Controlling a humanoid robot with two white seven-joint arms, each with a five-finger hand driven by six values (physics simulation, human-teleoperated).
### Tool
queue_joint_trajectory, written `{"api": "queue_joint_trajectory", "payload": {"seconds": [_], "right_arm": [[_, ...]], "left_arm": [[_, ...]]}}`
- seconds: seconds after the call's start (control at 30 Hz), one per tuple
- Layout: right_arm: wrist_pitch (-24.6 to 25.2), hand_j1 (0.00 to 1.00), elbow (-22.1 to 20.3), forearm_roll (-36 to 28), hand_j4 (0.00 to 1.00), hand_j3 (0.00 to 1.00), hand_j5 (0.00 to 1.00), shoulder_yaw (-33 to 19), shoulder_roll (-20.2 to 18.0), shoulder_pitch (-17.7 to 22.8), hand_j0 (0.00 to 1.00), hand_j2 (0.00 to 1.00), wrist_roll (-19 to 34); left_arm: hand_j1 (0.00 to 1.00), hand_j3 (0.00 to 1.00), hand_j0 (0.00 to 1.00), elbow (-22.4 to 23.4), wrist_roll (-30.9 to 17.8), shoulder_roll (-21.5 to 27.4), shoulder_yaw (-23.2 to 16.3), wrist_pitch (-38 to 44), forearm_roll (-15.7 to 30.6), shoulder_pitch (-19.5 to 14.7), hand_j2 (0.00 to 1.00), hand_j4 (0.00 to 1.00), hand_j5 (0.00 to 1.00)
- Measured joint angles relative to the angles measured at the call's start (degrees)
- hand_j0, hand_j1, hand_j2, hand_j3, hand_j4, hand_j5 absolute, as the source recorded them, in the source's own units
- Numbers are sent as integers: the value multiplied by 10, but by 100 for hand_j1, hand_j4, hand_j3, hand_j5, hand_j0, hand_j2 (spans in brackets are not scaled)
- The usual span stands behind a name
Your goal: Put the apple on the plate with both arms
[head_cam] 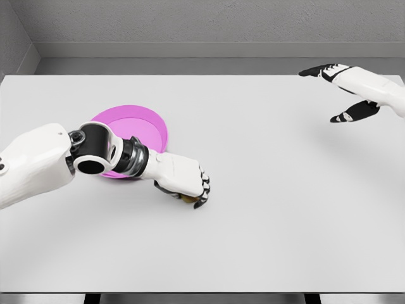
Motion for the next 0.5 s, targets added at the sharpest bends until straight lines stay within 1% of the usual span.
{"api": "queue_joint_trajectory", "payload": {"seconds": [0.23, 0.33, 0.4, 0.5], "right_arm": [[0, 100, 0, 0, 100, 100, 100, 0, -1, 0, 100, 100, 0], [0, 100, 0, 0, 100, 100, 100, 0, -1, 0, 100, 100, 0], [0, 100, 0, 0, 100, 100, 100, 0, -1, 0, 100, 100, 0], [0, 100, 0, 0, 100, 100, 100, 0, -1, 0, 100, 100, 0]], "left_arm": [[38, 38, 38, -1, 0, 4, 2, -8, 1, -7, 38, 38, 38], [37, 37, 37, 0, 0, 10, 6, -8, 4, -17, 37, 37, 37], [36, 36, 36, 4, 0, 17, 19, -8, 6, -21, 36, 36, 36], [37, 37, 37, 12, 0, 34, 49, -8, 12, -23, 37, 37, 37]]}}
